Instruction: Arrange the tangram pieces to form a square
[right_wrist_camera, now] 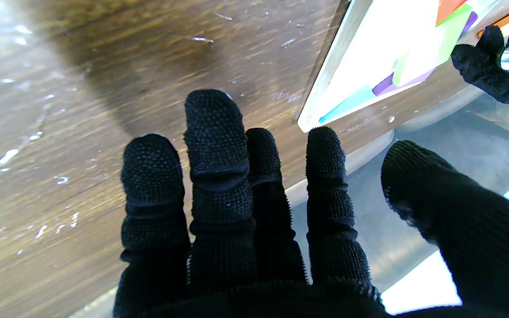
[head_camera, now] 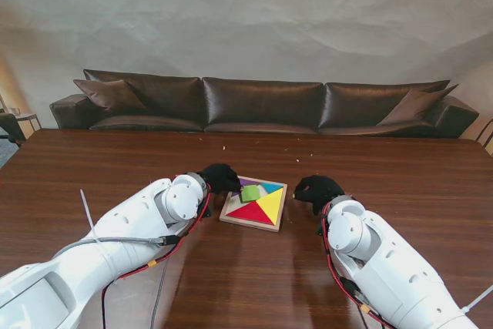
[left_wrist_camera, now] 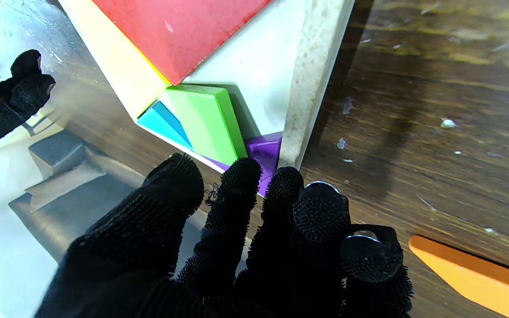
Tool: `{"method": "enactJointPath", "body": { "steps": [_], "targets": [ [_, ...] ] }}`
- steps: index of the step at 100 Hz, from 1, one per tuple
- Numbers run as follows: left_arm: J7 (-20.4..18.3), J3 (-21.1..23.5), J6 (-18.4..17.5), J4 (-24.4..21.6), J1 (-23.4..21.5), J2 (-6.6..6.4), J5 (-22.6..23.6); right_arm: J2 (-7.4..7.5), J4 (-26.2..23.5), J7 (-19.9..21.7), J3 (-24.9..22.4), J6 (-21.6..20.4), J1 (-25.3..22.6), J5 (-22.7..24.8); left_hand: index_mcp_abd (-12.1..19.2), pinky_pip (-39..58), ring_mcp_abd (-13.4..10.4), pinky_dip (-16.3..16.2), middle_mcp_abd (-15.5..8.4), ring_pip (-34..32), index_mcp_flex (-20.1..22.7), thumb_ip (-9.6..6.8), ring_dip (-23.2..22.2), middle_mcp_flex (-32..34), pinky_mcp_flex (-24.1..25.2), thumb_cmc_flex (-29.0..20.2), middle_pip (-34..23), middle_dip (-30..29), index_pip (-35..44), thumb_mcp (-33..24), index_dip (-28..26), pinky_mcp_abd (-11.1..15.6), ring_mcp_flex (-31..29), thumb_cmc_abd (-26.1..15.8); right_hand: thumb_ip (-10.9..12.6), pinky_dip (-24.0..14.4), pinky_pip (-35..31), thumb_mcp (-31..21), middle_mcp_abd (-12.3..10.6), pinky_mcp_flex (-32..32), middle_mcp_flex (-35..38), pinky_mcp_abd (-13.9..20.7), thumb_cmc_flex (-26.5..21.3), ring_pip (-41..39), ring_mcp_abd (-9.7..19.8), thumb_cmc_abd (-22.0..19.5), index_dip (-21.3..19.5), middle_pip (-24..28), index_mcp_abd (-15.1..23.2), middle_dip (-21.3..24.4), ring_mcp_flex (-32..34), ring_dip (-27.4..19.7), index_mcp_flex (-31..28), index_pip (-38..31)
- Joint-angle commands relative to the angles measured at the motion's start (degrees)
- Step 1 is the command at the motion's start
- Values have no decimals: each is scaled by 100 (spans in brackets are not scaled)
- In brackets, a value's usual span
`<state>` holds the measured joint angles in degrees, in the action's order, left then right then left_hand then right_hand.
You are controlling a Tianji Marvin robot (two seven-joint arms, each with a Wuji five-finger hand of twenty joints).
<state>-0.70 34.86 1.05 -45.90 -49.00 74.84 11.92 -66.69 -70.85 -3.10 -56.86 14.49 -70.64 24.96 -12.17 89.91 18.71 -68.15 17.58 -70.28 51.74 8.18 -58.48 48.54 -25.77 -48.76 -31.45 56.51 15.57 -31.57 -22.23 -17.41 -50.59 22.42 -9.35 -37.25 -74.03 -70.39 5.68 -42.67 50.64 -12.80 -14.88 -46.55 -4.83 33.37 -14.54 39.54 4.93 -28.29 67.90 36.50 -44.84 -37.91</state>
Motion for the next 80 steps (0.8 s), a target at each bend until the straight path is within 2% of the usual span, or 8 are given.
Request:
{"method": "enactJointPath", "body": {
  "steps": [1,33,38,80],
  "targets": [
    [-117,-16,-18,7,14,70,-28,-20,4,97,2,8,-27,-16,85,-74,196,-152,78,-302,-62,-49,-84,109,142,-11,-122,118,-42,92,39,-35,27,-181,191,31,-216,13,119,624,-102,-66,157,-85,-25,-139,45,83,-3,65,-67,-34,-50,-47],
    [-171,-74,-13,26,46,75,-23,-25,32,107,19,-10,-7,-47,22,-115,197,-207,106,-316,-167,-101,-97,30,219,35,-110,185,-118,85,88,-3,96,-258,191,31,-217,10,119,626,-100,-68,158,-89,-31,-145,46,85,-6,66,-65,-34,-55,-48],
    [-178,-95,-24,65,69,93,-35,-26,34,106,20,-8,-6,-51,22,-128,204,-236,109,-324,-233,-174,-104,13,228,112,-96,197,-232,-3,168,-3,104,-285,191,32,-217,10,117,627,-100,-68,157,-89,-21,-142,47,85,-5,66,-63,-34,-52,-47],
    [-140,-245,-148,361,252,281,-147,-23,48,129,13,2,-5,-69,19,-161,218,-310,138,-334,-396,-282,-116,-63,294,273,-65,207,-371,-191,318,13,156,-373,193,32,-220,16,119,635,-102,-70,159,-85,-36,-154,48,85,-11,67,-69,-36,-57,-47]
  ]
}}
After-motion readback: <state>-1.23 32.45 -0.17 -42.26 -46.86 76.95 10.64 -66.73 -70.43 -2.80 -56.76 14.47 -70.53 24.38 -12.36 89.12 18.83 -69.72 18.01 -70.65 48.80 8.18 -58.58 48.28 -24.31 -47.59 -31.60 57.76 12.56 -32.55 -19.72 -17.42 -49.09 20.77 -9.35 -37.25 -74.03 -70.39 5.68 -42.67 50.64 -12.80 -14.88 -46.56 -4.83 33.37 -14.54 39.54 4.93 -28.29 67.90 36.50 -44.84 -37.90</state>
